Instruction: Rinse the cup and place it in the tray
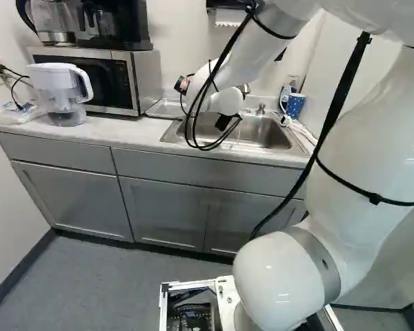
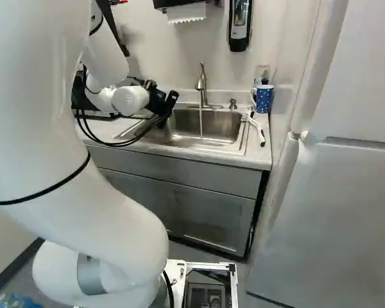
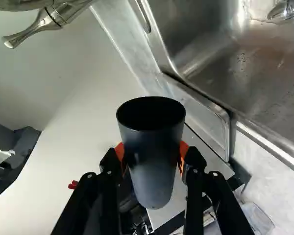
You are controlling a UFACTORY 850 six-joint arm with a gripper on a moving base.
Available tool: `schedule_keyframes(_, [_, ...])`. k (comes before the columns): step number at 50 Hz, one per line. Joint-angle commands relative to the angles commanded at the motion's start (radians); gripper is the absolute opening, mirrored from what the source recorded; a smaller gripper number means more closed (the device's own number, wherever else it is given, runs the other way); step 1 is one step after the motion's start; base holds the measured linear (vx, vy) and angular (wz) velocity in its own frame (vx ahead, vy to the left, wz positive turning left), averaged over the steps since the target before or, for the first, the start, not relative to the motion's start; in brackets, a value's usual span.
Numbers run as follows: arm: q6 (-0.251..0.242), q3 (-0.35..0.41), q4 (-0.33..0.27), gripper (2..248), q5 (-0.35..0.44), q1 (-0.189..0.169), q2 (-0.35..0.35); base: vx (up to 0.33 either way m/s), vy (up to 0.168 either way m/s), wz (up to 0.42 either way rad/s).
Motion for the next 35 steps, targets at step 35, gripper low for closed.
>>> schedule_keyframes(35, [-0.326, 0.000, 0.000, 123, 0.000, 0.000, 0.000, 0.000, 0.000, 0.000])
